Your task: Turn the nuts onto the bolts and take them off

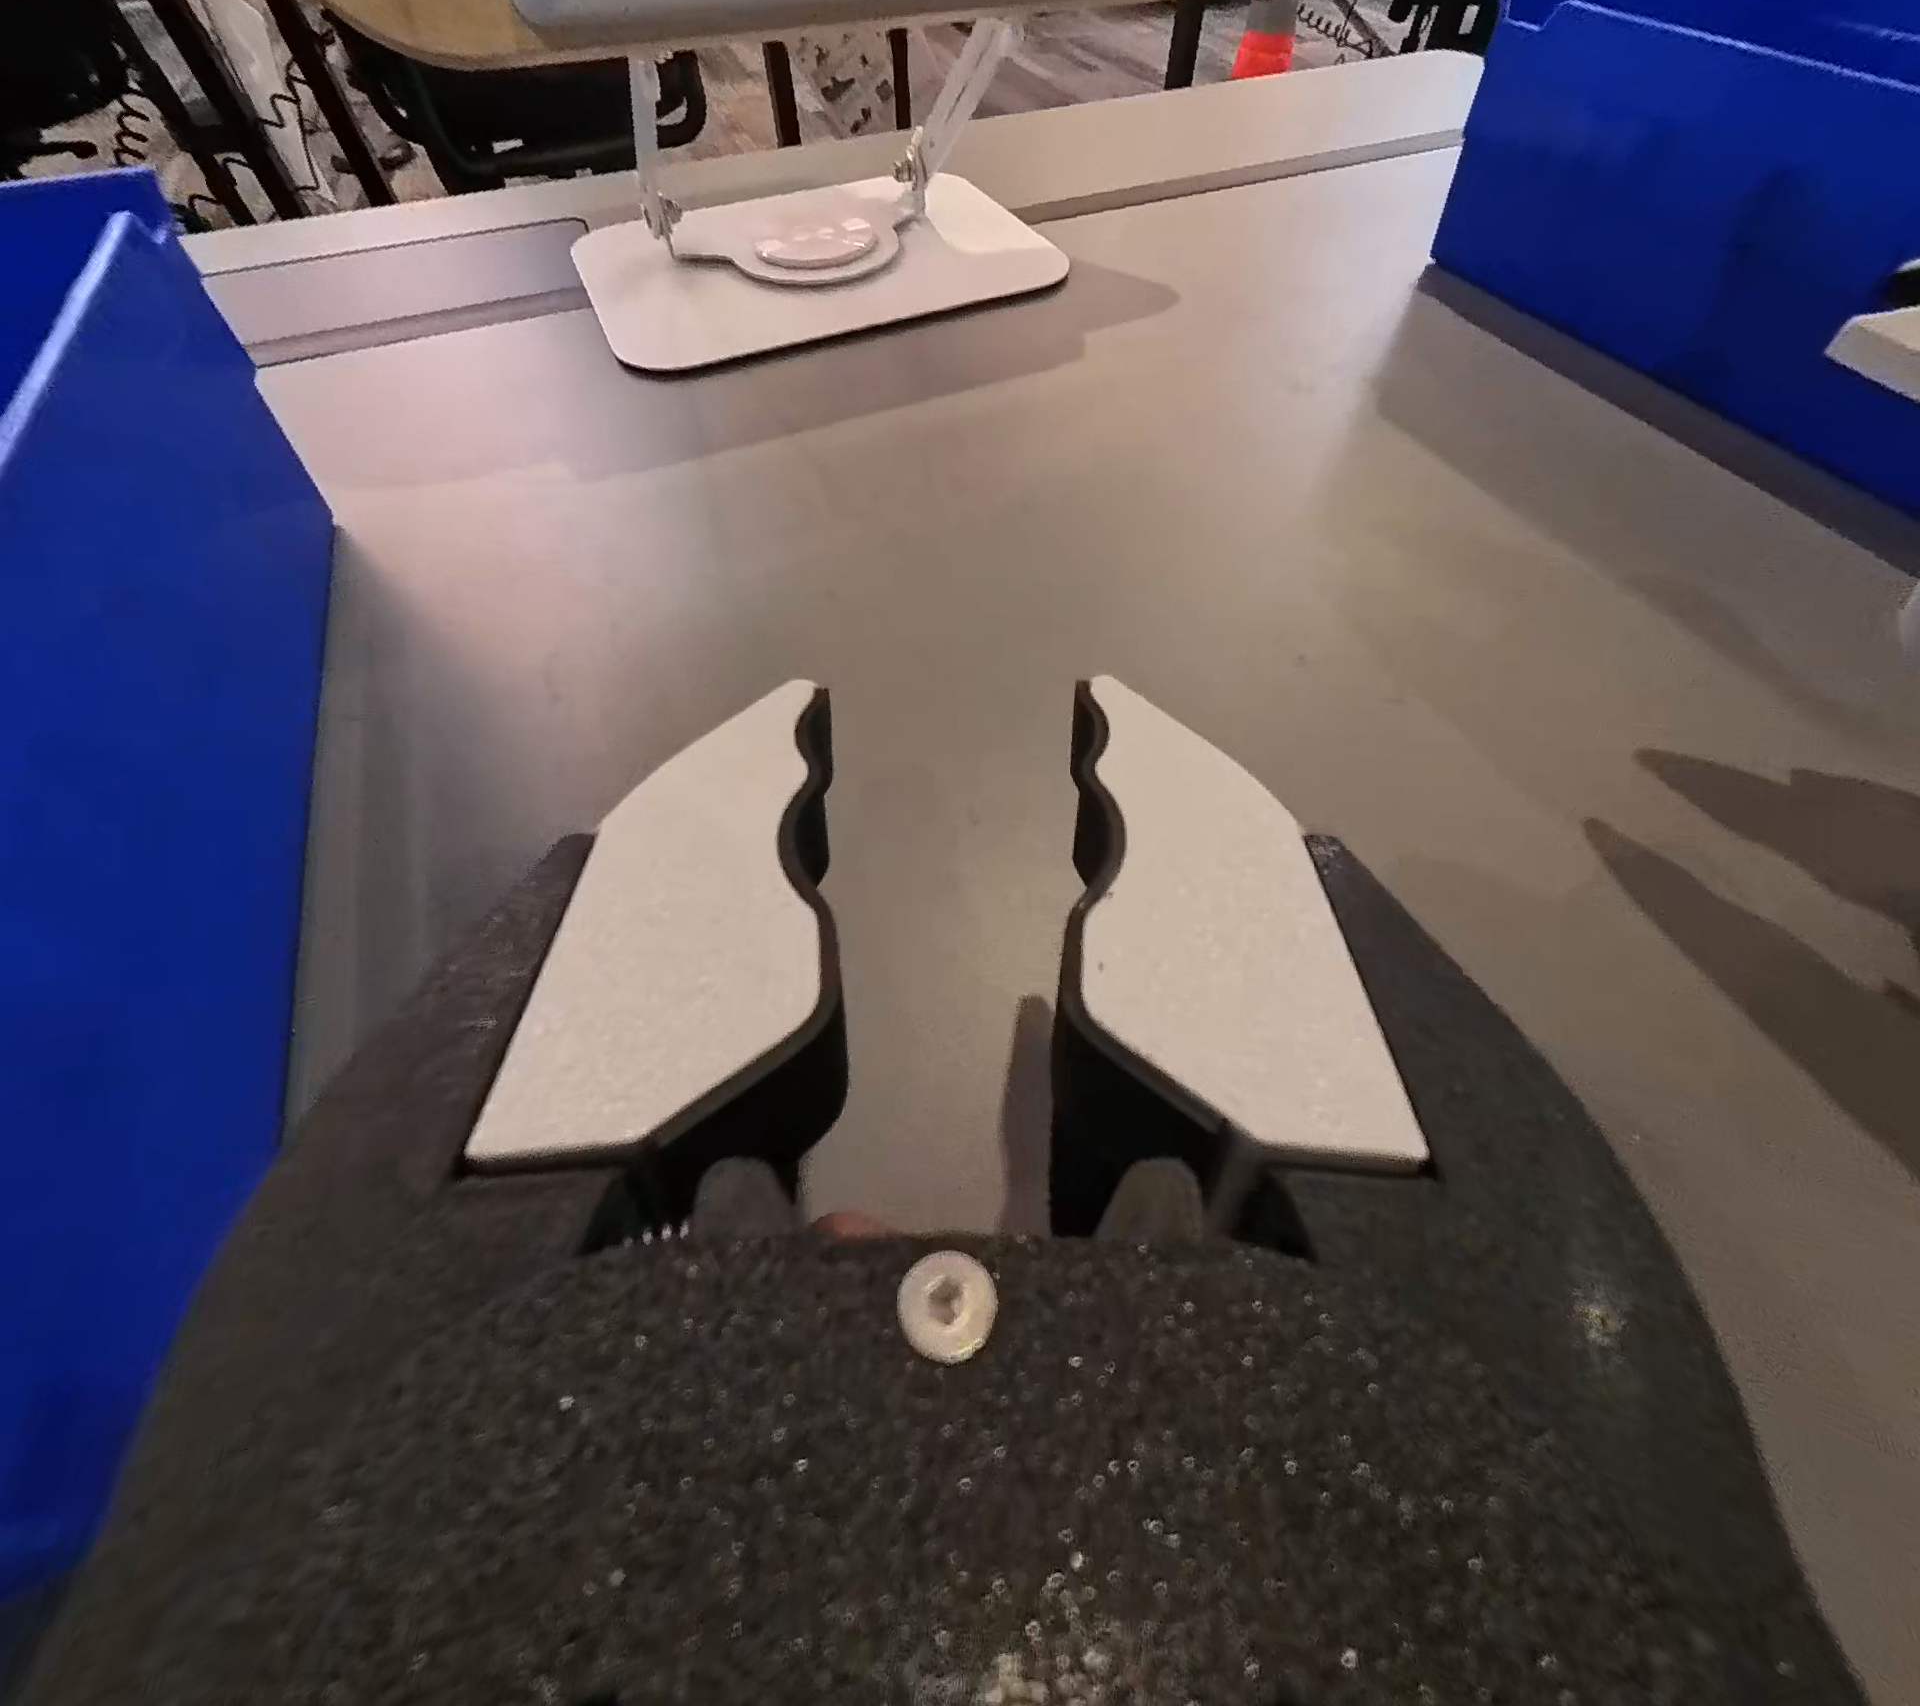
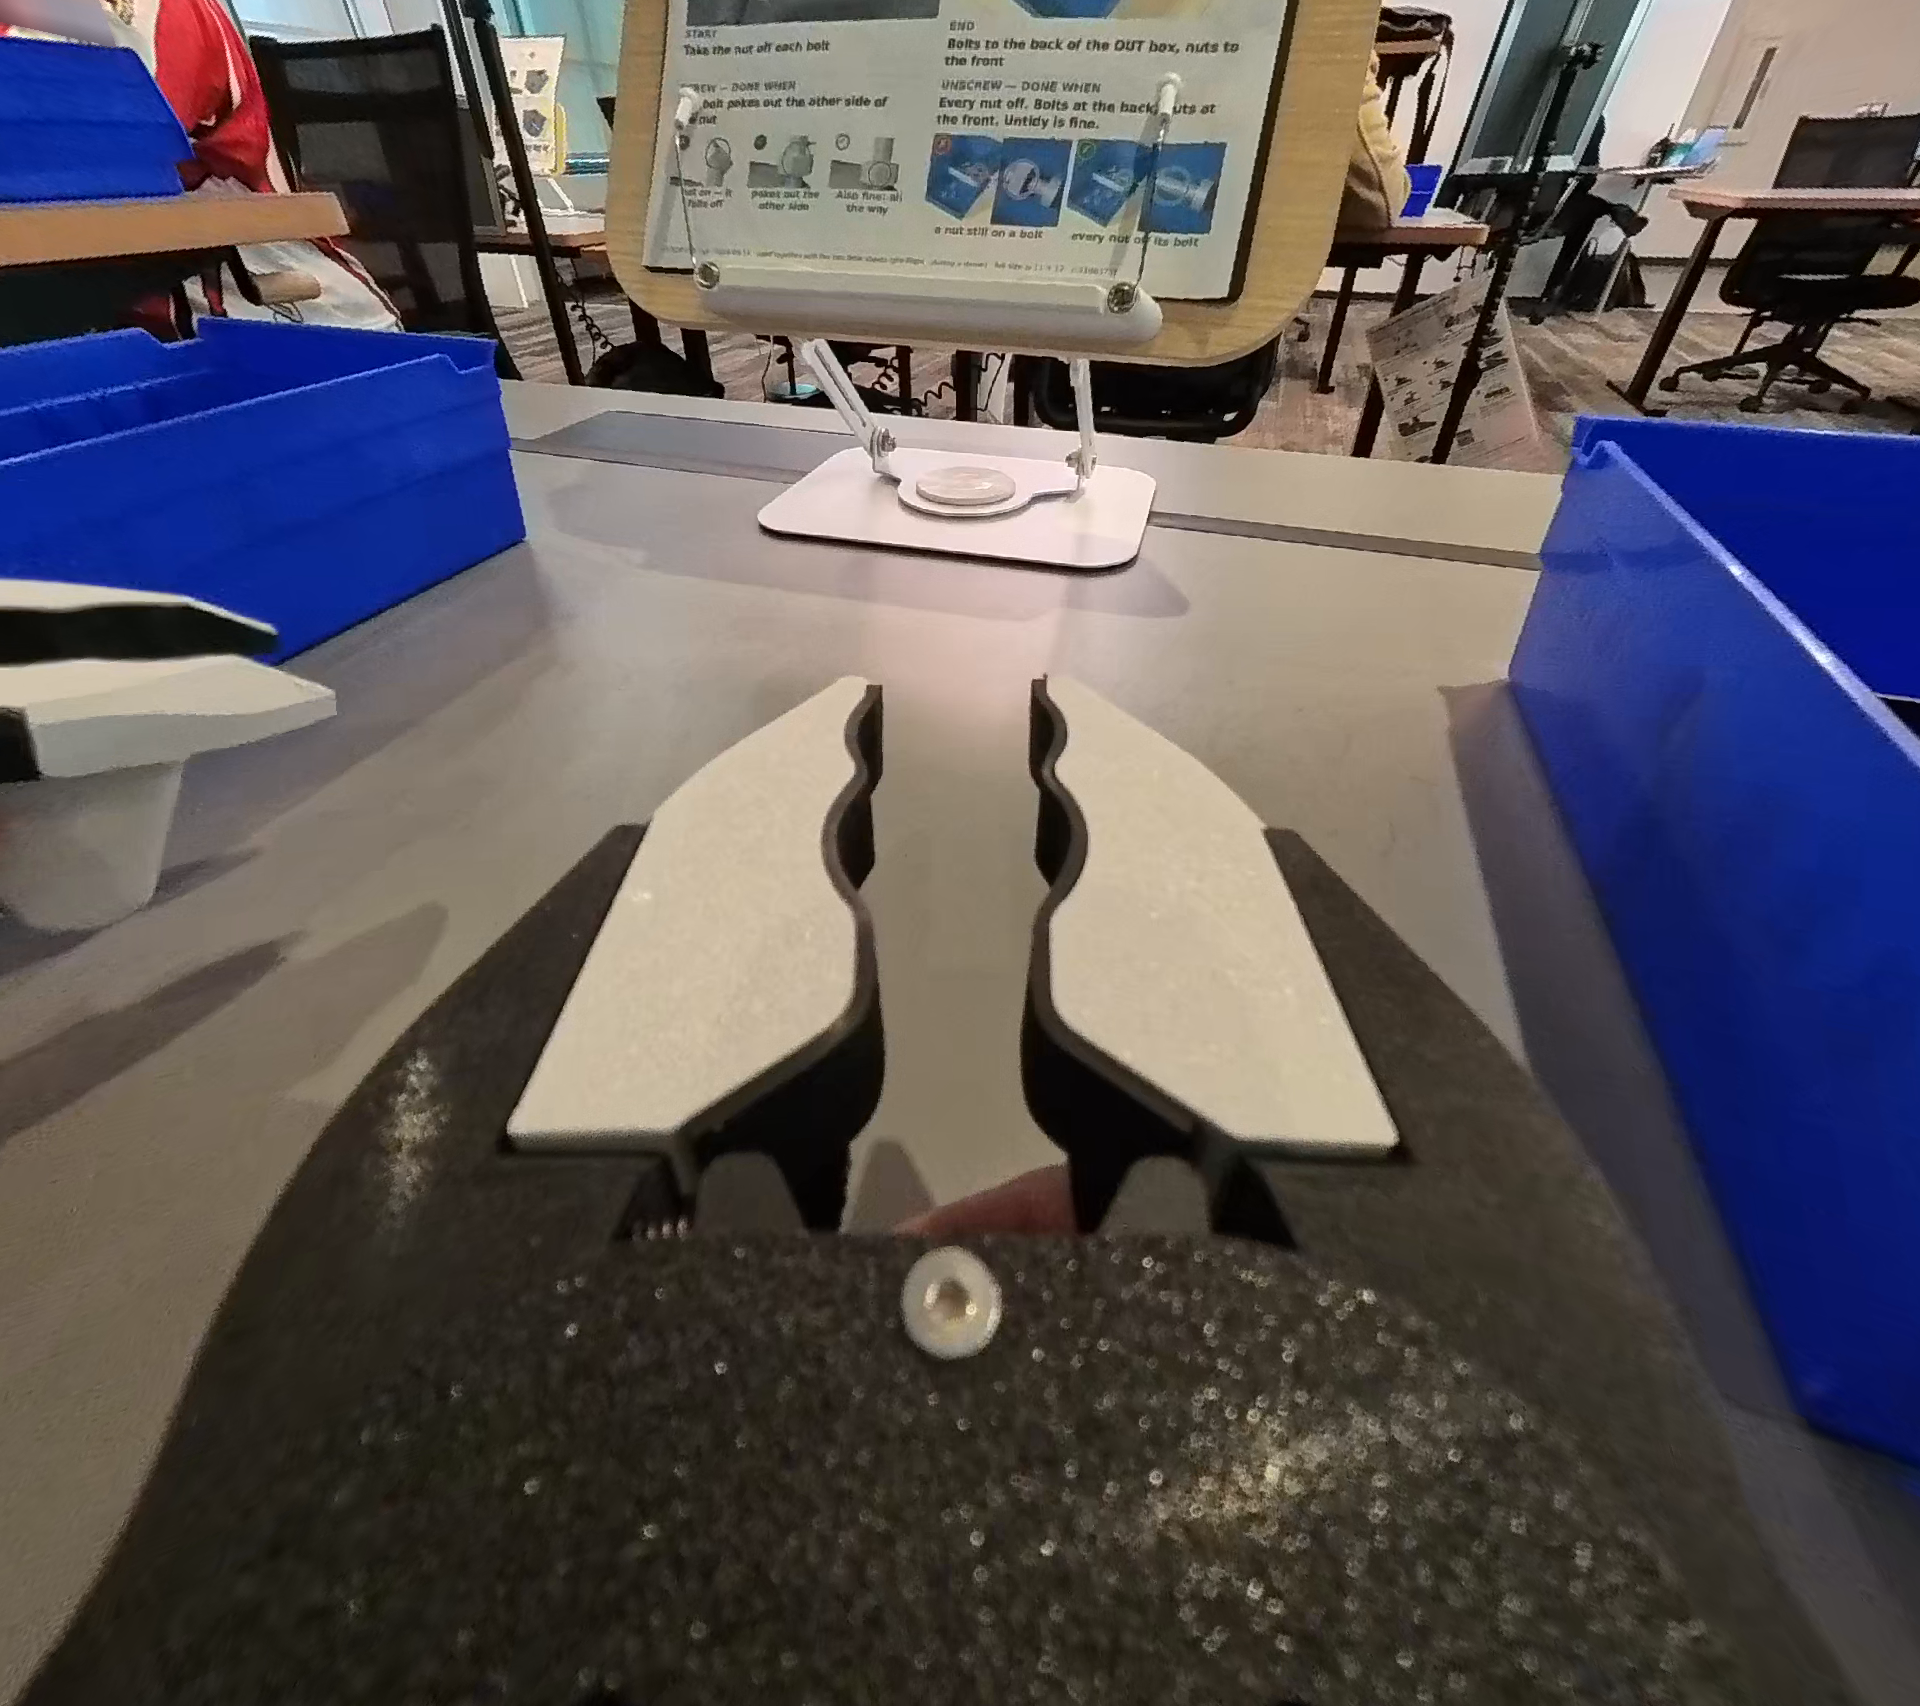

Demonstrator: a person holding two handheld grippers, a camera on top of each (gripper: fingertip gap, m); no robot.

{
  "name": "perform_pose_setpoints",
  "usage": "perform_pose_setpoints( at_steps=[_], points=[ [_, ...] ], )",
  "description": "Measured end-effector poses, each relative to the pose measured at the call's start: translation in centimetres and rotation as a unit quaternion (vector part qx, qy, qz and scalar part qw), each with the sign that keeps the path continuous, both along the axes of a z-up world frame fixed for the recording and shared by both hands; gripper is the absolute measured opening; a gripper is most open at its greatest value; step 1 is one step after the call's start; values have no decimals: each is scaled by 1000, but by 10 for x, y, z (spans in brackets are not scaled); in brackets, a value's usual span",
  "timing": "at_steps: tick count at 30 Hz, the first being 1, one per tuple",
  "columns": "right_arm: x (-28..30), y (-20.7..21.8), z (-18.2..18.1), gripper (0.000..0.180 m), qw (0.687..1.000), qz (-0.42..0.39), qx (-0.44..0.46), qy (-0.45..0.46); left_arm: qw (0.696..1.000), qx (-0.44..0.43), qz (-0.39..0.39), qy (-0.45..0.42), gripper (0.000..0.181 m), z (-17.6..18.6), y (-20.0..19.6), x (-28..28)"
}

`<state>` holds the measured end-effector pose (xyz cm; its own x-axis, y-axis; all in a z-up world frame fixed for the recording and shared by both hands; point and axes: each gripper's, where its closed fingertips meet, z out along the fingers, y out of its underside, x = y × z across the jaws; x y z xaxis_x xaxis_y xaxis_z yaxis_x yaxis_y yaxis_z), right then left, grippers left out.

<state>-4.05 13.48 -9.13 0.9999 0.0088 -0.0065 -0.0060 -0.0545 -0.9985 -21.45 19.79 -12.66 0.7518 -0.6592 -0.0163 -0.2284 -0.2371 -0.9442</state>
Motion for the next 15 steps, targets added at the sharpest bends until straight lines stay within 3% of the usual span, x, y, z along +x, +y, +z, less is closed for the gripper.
perform_pose_setpoints(
  at_steps=[11, 15],
  points=[
    [-1, 0, 0, 24, 1000, 1, 0, -5, 999, 1, -34, 26, 53, -5, -7, 11],
    [-2, 1, -1, 24, 1000, 4, -3, -5, 997, 23, -76, 25, 43, 1, -21, 19]
  ],
)
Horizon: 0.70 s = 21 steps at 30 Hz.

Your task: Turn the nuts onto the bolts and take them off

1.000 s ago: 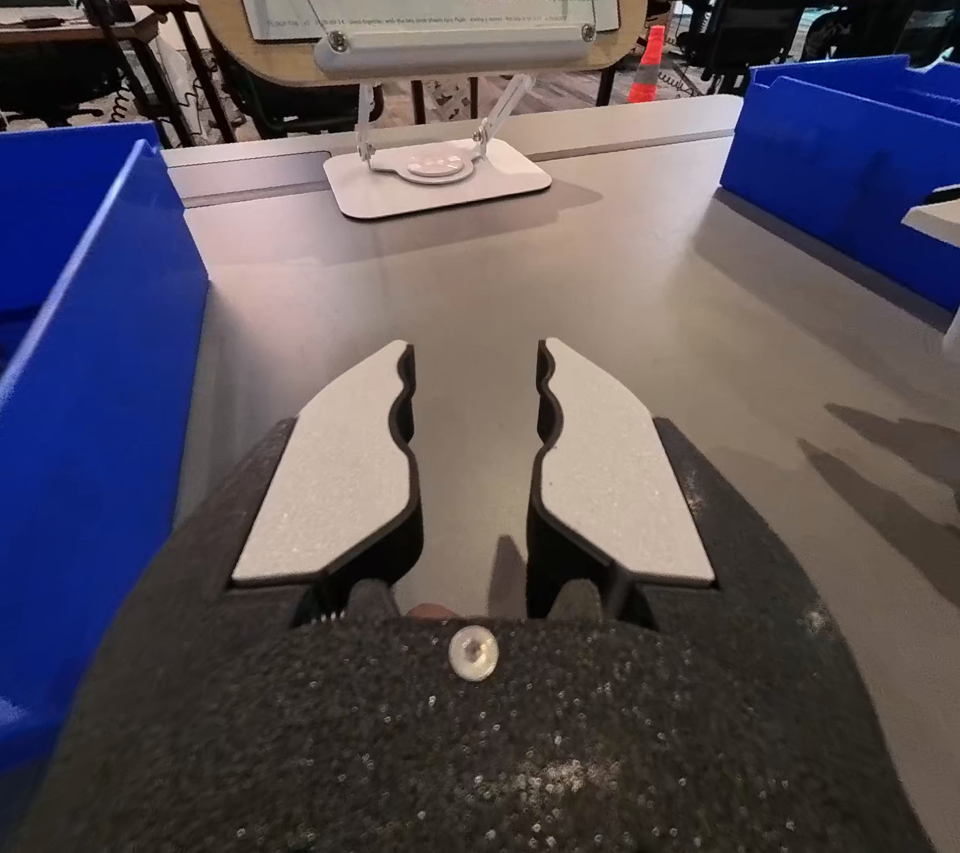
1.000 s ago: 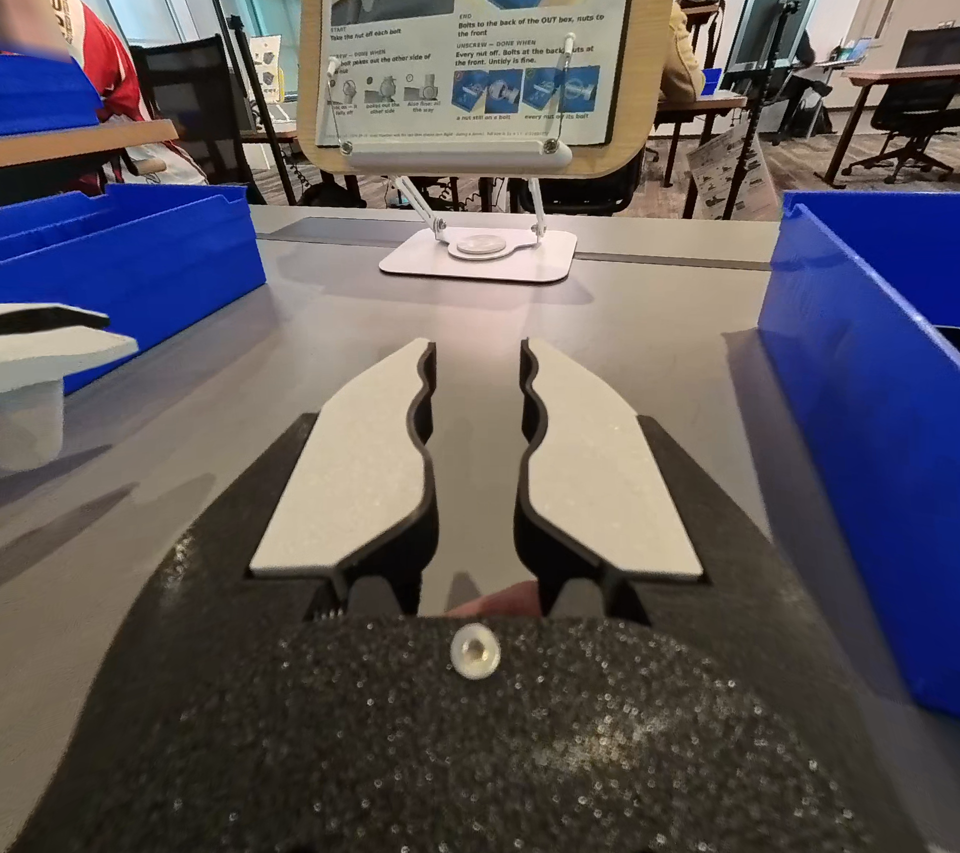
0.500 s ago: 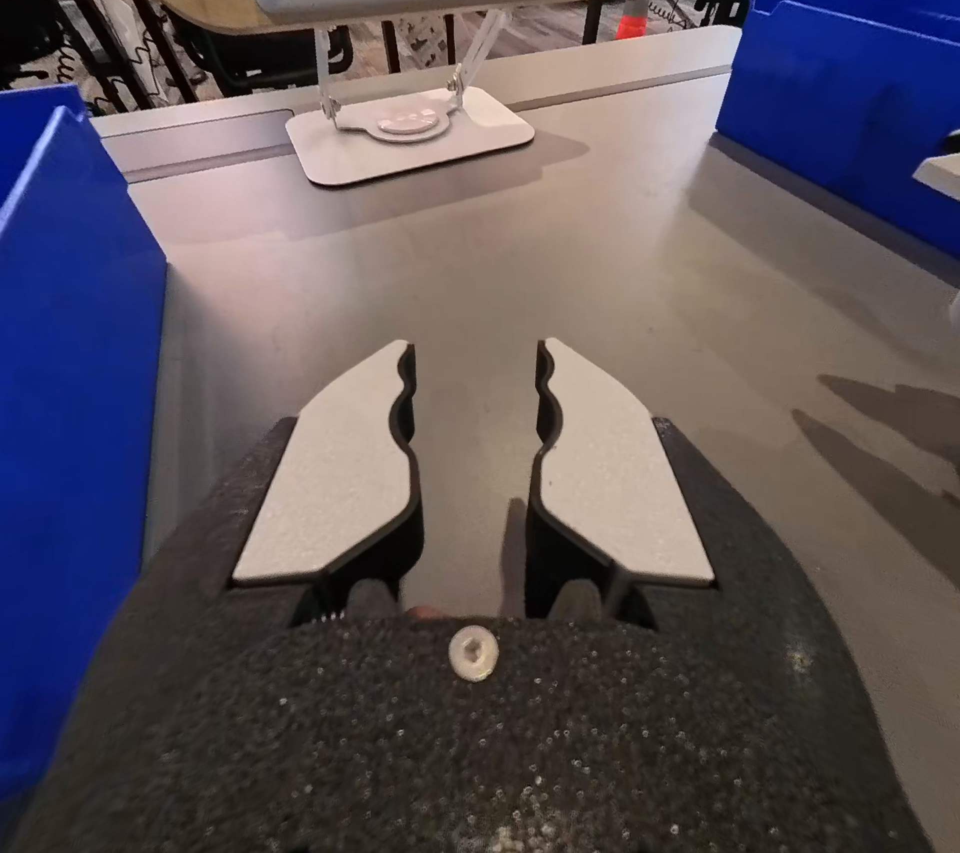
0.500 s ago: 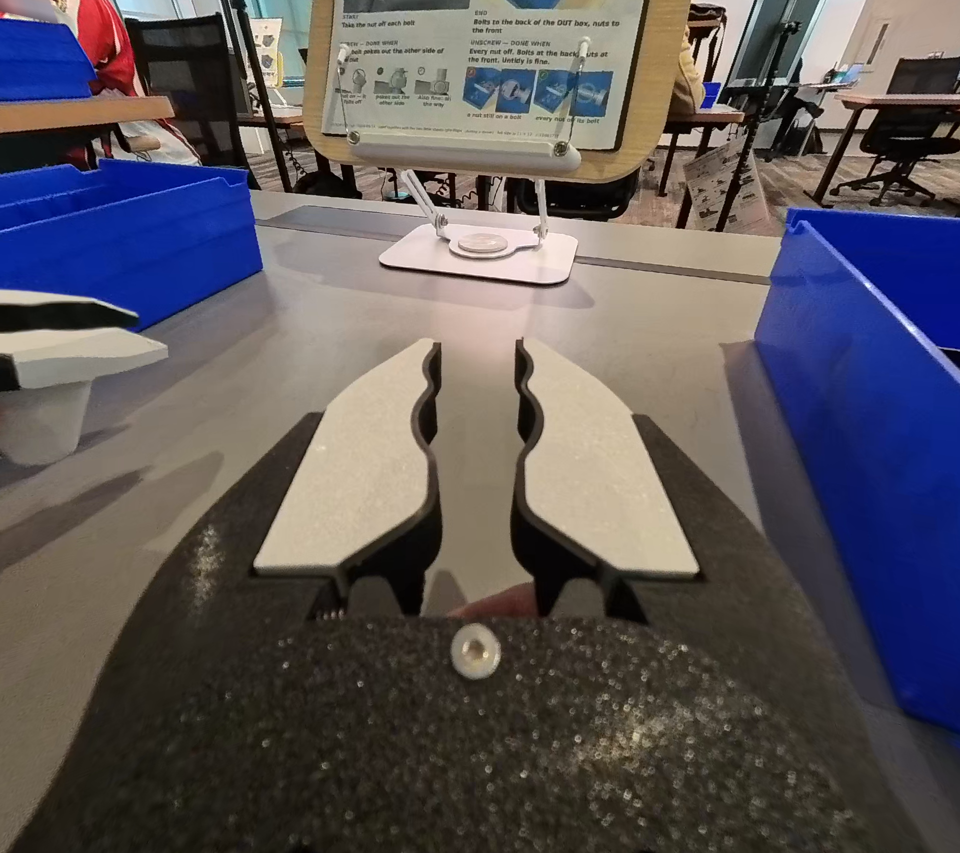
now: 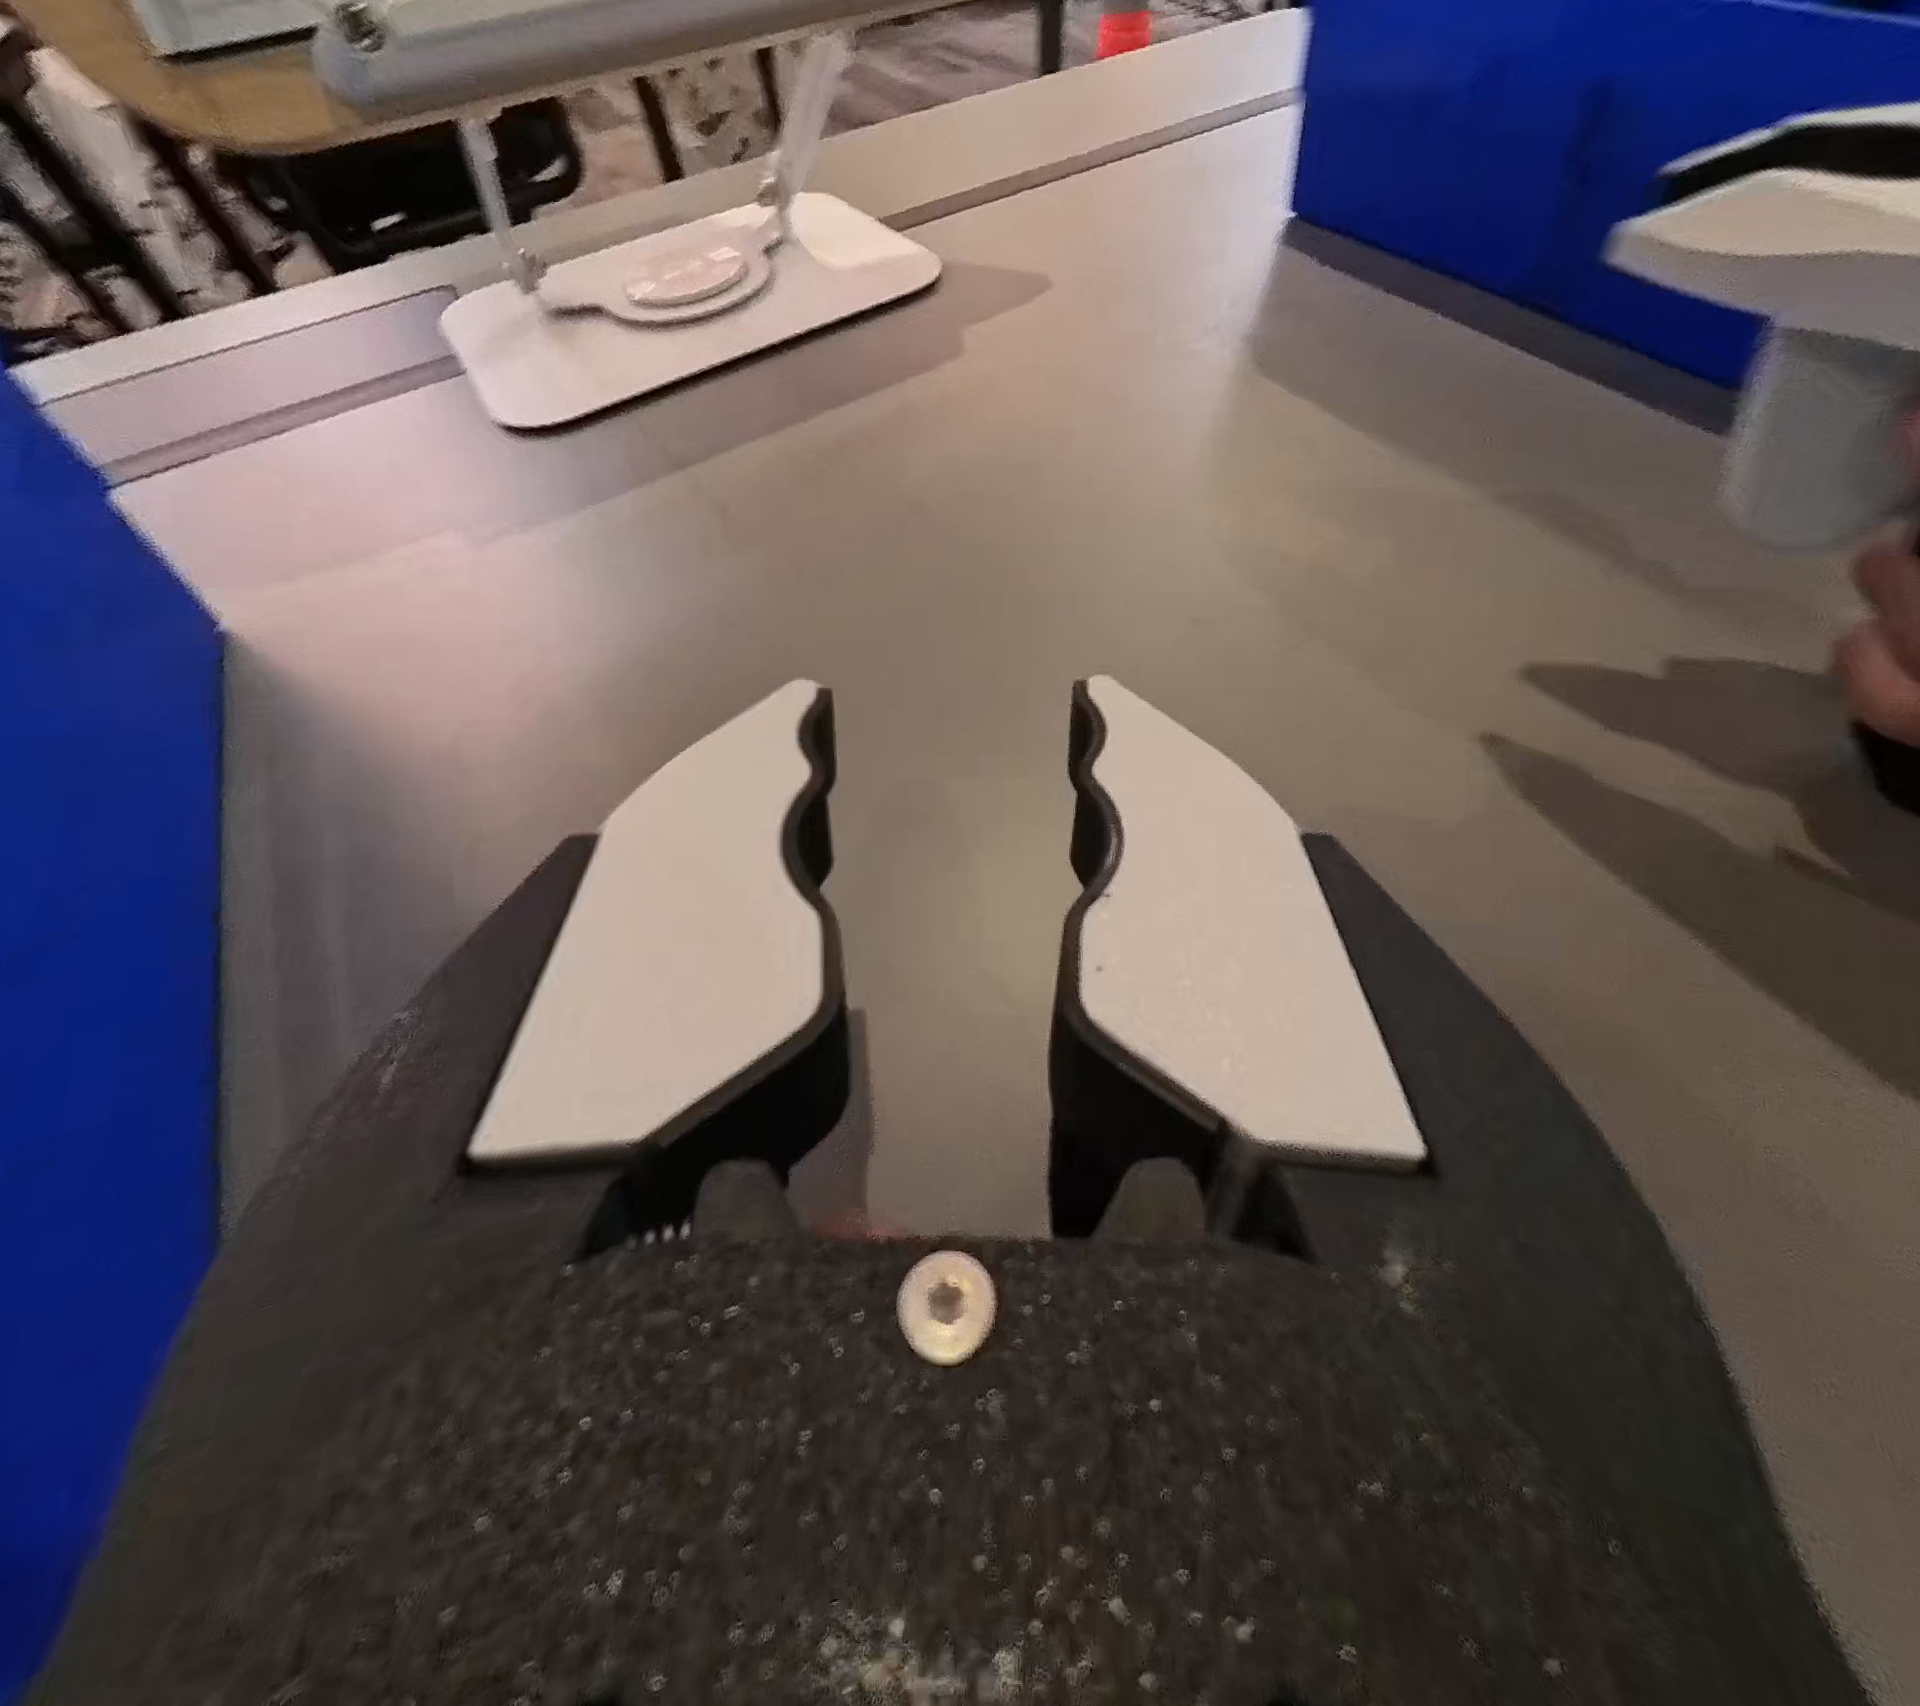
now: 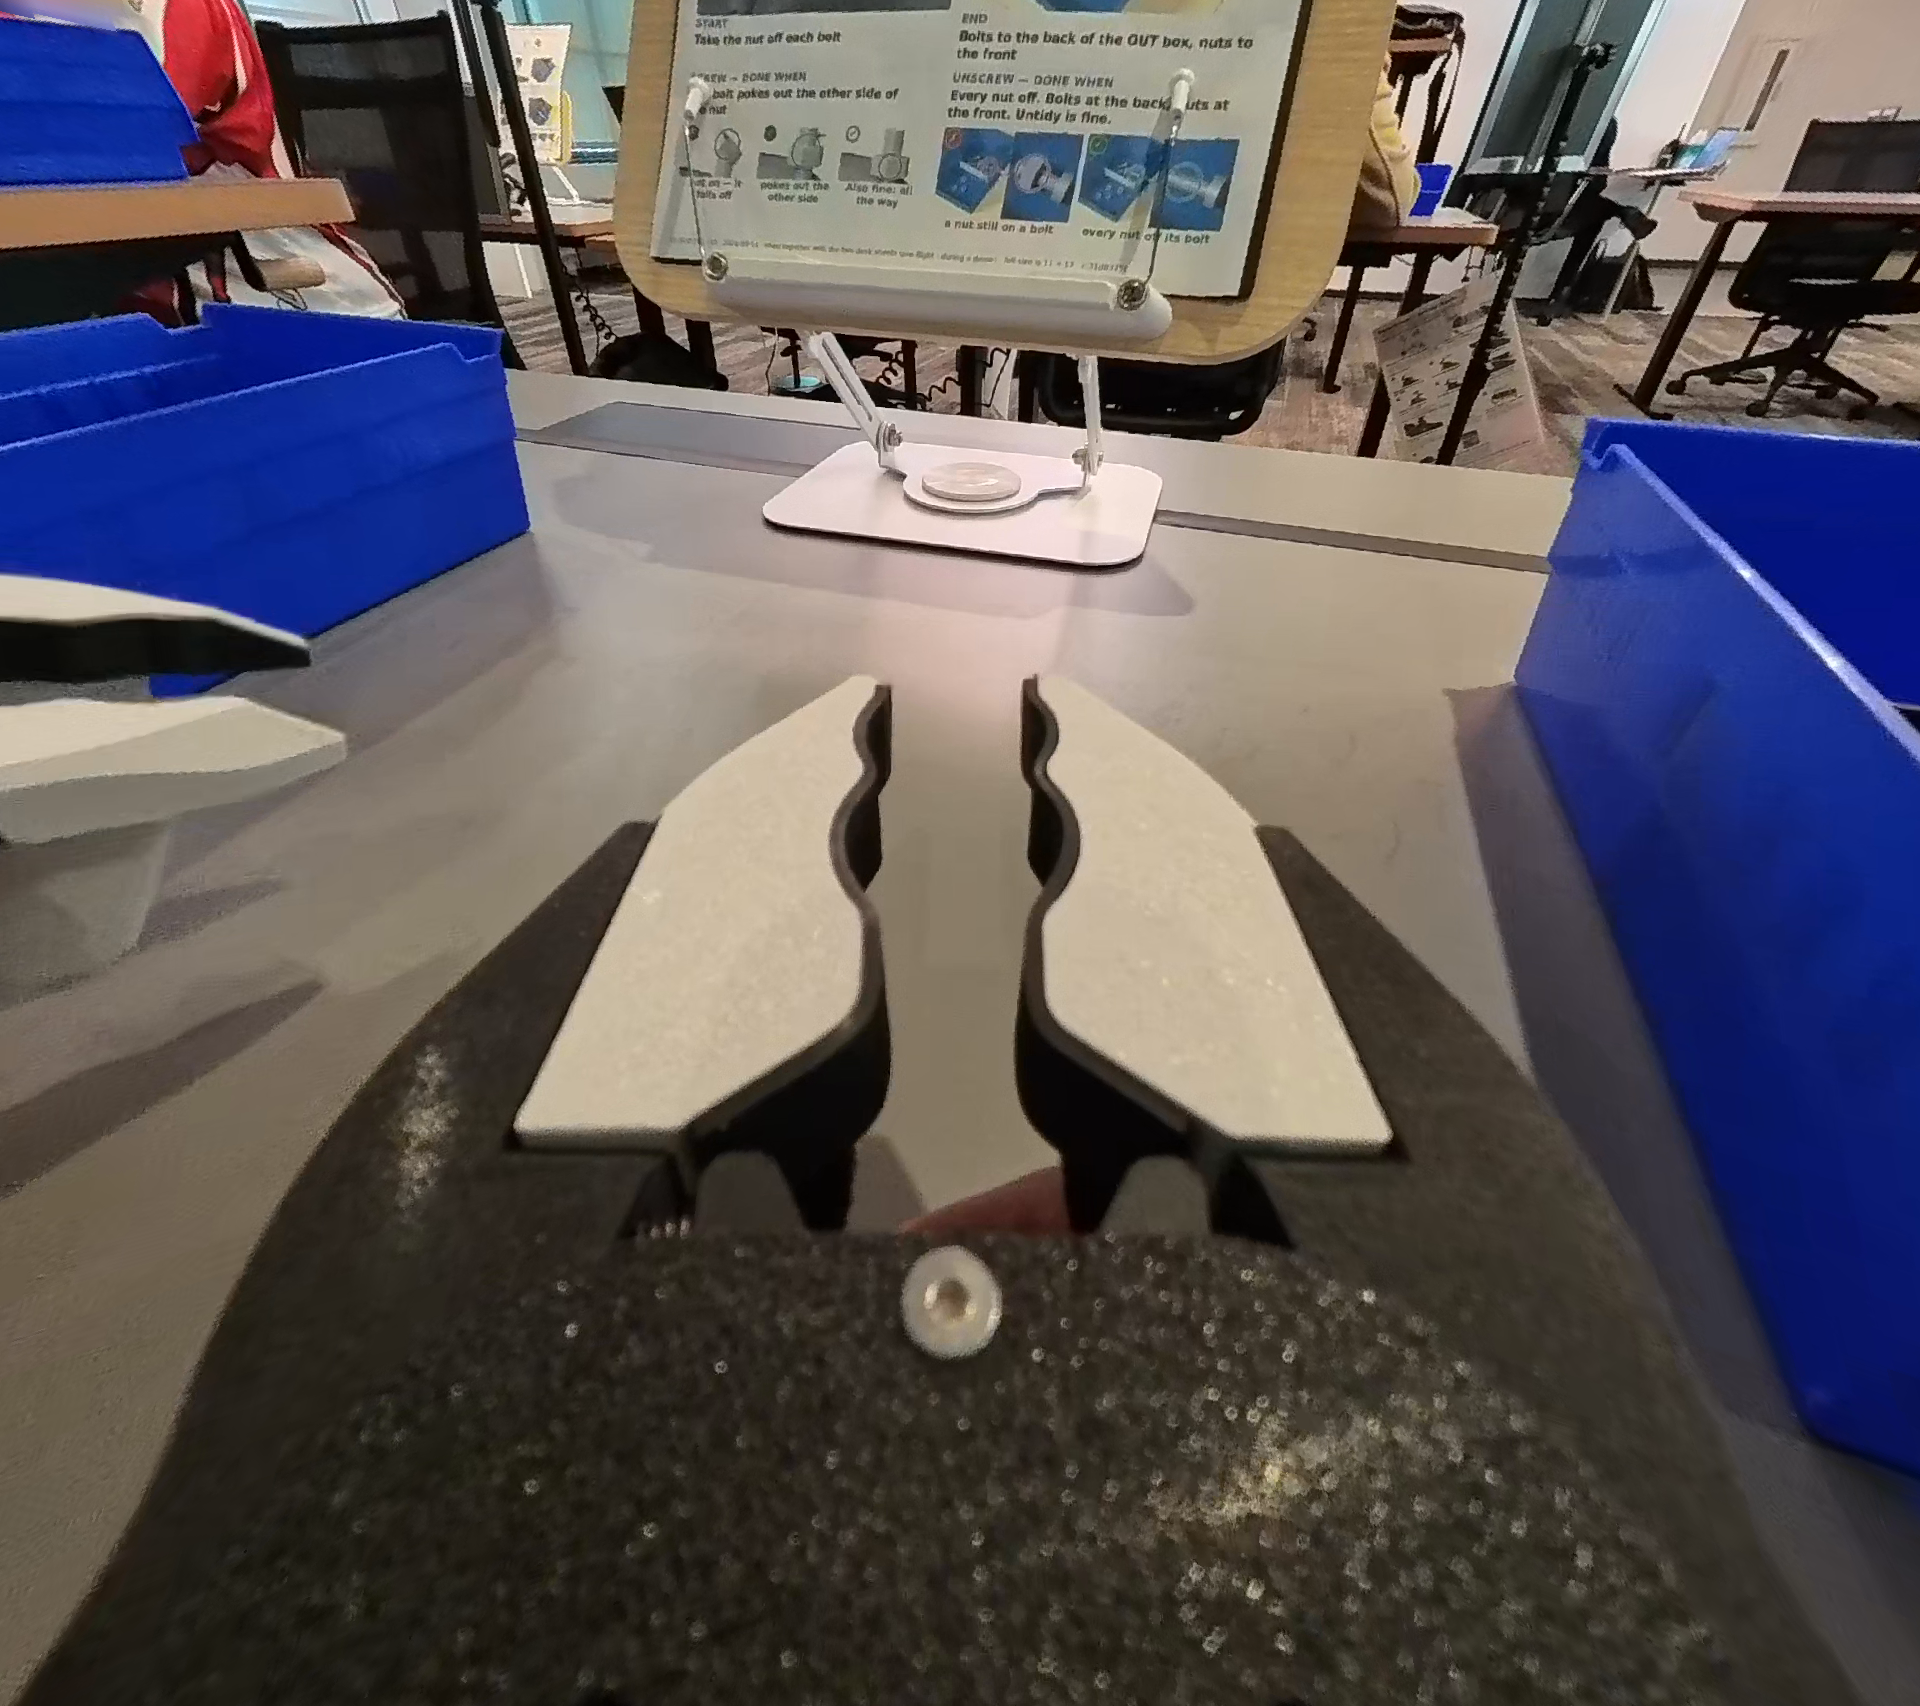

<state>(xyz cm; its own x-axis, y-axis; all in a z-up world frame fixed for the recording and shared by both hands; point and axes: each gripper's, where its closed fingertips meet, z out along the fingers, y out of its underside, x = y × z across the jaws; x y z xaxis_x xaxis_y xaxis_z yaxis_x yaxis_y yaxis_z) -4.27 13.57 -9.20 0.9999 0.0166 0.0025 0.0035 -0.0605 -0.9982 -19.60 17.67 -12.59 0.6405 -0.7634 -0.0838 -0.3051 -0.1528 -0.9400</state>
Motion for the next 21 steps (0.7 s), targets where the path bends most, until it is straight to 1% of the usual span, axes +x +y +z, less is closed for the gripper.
perform_pose_setpoints(
  at_steps=[1, 2, 4, 6, 7, 9, 11, 13, 14, 16, 18, 19, 20, 21],
  points=[
    [-1, 1, -1, 24, 1000, 3, -3, 0, 999, -11, -30, 7, 43, 1, -9, 5],
    [-2, 1, -1, 23, 1000, 9, -4, -1, 998, -21, -62, 17, 47, 7, -19, 9],
    [-6, 2, -2, 24, 1000, 21, -7, -2, 991, -4, -125, 38, 48, 40, -36, 9],
    [-10, 5, -3, 24, 999, 37, -12, 3, 978, 50, -182, 88, 51, 85, -46, 0],
    [-12, 6, -3, 24, 999, 44, -15, 6, 966, 93, -202, 133, 51, 105, -44, -8],
    [-17, 10, -4, 25, 998, 58, -21, 10, 929, 184, -211, 242, 51, 142, -22, -33],
    [-21, 12, -6, 25, 997, 69, -27, 6, 887, 232, -209, 340, 51, 167, 13, -60],
    [-23, 12, -6, 25, 997, 75, -29, 4, 843, 253, -204, 428, 53, 176, 54, -88],
    [-23, 12, -6, 25, 997, 76, -28, 3, 813, 272, -206, 472, 52, 176, 75, -103],
    [-23, 11, -6, 25, 997, 76, -24, 1, 733, 303, -225, 565, 48, 159, 112, -134],
    [-24, 10, -5, 25, 997, 79, -20, 3, 646, 332, -279, 628, 44, 128, 138, -162],
    [-23, 9, -4, 25, 997, 79, -19, 5, 614, 334, -308, 645, 38, 111, 147, -174],
    [-24, 9, -4, 25, 997, 81, -18, 7, 593, 321, -334, 658, 38, 93, 153, -186],
    [-23, 9, -4, 25, 996, 83, -17, 10, 579, 307, -358, 665, 42, 76, 158, -195]
  ],
)
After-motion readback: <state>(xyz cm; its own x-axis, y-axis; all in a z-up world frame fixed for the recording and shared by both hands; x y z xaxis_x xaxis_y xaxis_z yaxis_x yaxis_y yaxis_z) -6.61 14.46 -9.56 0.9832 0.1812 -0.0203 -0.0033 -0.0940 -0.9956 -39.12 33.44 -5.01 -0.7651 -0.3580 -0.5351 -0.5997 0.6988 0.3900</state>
